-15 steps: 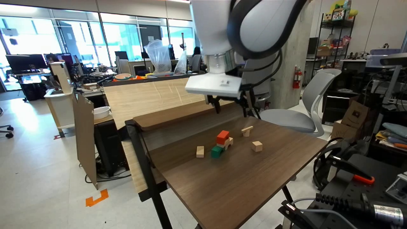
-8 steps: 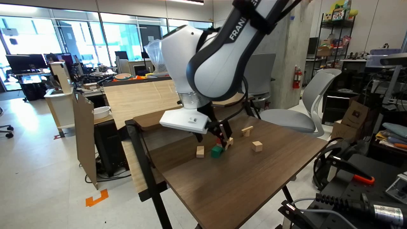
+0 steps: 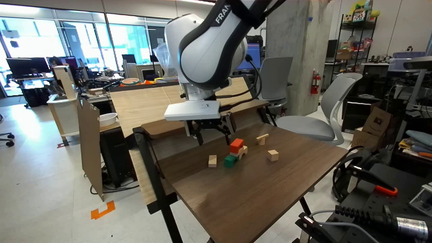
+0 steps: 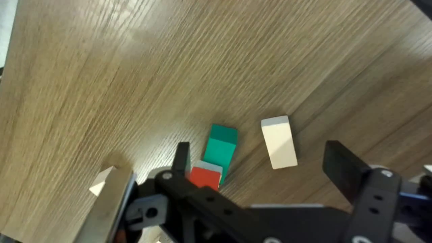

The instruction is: Put the wooden block on top of the orange block

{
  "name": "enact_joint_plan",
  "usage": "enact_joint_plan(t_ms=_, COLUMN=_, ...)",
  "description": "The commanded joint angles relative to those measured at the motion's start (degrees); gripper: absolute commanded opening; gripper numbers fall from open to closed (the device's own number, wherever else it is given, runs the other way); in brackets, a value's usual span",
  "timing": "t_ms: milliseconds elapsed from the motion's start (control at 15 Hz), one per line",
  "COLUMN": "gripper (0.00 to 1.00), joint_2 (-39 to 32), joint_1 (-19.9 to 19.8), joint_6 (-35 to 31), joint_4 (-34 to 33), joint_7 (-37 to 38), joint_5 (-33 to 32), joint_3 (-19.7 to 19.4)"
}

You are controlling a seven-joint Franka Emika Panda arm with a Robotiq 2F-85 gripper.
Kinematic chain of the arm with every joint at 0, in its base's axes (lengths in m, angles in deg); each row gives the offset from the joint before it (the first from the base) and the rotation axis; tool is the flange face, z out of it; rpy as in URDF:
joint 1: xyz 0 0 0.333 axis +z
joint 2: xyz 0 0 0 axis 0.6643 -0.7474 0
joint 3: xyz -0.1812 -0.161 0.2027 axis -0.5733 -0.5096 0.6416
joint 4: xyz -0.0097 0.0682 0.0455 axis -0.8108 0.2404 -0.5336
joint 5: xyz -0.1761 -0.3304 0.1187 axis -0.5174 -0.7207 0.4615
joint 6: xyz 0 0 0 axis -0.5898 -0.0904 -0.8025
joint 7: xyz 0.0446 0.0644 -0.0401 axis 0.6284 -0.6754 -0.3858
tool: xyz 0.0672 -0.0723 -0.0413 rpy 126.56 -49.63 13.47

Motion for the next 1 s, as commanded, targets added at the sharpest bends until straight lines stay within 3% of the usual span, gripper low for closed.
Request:
enact_joint_plan(t_ms=0, gripper=1.00, joint_2=0.1, joint_1=2.3, joint_6=-0.2, joint_4=-0.4, joint_7=-2.2, joint_5=2.3, joint_3=-2.9)
enact_joint_plan(t_ms=400, gripper=1.00, joint_2=0.0, joint_1=2.5, joint_6=-0.1, joint_4=-0.5, joint_7=-3.0, joint_5=2.2, joint_3=-3.0)
enact_joint_plan(t_ms=933, gripper=1.00, joint_2=-4.3, joint_1=2.6, joint_6=0.6, joint_4=-5.9, joint_7=-3.3, joint_5=6.0, joint_3=-4.6)
